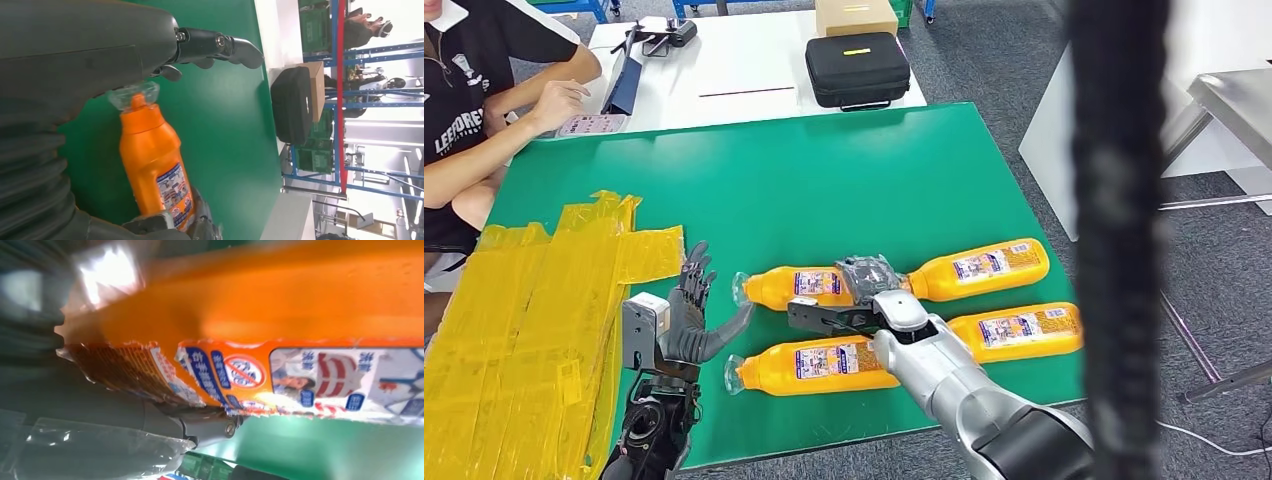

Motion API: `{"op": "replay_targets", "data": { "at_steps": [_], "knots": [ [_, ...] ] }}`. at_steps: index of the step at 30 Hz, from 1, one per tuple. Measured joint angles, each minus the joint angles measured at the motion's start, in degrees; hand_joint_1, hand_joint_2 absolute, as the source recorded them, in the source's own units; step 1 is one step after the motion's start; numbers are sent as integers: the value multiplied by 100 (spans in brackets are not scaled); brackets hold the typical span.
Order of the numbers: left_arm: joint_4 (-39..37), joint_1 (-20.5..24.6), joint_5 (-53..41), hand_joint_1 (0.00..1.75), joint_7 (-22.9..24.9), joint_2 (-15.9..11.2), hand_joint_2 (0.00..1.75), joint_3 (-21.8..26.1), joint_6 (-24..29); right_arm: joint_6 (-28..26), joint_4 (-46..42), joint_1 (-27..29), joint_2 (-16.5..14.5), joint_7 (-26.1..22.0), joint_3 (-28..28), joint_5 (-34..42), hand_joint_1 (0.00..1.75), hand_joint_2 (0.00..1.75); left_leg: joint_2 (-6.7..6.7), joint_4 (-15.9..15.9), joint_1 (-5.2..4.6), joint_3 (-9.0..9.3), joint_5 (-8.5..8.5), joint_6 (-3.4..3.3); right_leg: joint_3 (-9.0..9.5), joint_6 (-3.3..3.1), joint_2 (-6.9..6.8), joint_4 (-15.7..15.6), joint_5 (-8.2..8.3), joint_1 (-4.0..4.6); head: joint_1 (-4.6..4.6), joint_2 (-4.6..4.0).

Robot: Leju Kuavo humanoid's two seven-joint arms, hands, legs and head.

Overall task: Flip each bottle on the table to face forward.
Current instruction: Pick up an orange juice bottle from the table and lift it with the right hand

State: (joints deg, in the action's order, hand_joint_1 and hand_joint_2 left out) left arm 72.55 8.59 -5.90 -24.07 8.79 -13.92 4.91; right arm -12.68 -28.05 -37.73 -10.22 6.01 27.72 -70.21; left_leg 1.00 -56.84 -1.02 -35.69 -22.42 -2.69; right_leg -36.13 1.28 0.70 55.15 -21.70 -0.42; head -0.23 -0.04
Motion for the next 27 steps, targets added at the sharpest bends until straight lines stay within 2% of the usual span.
{"op": "replay_targets", "data": {
  "at_steps": [6, 10, 13, 16, 18, 21, 24, 27],
  "knots": [
    [-16, 4, -20, 0, -18, 0, 175, 0, -5, -700, 25, 50, 15, -241, -160, 12, 175, 175, -1, 0, 0, -2, 0, 0, -1, 0, 0, 0, 0, 0, -1, 0],
    [-16, 3, -30, 0, -29, 0, 175, 0, -4, -933, 17, 72, 17, -335, -252, 40, 175, 175, -1, 0, 0, -3, 0, 0, -2, 0, 0, 0, 0, 0, 1, 0],
    [-15, -1, -57, 0, -49, 0, 175, -1, 7, -1555, -86, 160, 17, -585, -368, 204, 175, 175, -1, 0, 0, -3, 0, 0, -3, 0, 0, 0, 0, 0, 1, 0],
    [-14, -3, -83, 0, -64, 0, 175, -5, 34, -2361, -359, 297, 16, -1074, -589, 586, 175, 175, -1, 0, 0, -3, 0, 0, -3, 0, 0, 0, 0, 0, 1, 0],
    [-14, -3, -91, 0, -71, 0, 175, -11, 45, -2624, -586, 393, 10, -1379, -749, 838, 175, 175, -1, 0, 0, -3, -1, 0, -3, 0, 0, 0, 0, 0, 0, 0],
    [-14, -4, -101, 0, -95, 0, 175, -24, 85, -2686, -1065, 631, -31, -2034, -1051, 1342, 175, 175, 1, 0, 0, -4, -1, 0, -3, 0, 0, 0, 0, 0, 2, 0],
    [5, -4, -119, 0, -137, -4, 175, -44, 125, -2690, -1642, 935, -132, -2963, -1390, 2367, 175, 175, 2, 0, 0, -5, -1, 1, -3, 0, -1, 0, 0, 0, -1, 0],
    [97, -5, -137, 0, -166, -31, 175, -102, 123, -2617, -2166, 1187, -172, -3366, -1479, 3319, 175, 175, 5, 0, 1, -5, -1, 1, -4, -1, -2, 0, -1, 0, 0, 0]
  ]
}}
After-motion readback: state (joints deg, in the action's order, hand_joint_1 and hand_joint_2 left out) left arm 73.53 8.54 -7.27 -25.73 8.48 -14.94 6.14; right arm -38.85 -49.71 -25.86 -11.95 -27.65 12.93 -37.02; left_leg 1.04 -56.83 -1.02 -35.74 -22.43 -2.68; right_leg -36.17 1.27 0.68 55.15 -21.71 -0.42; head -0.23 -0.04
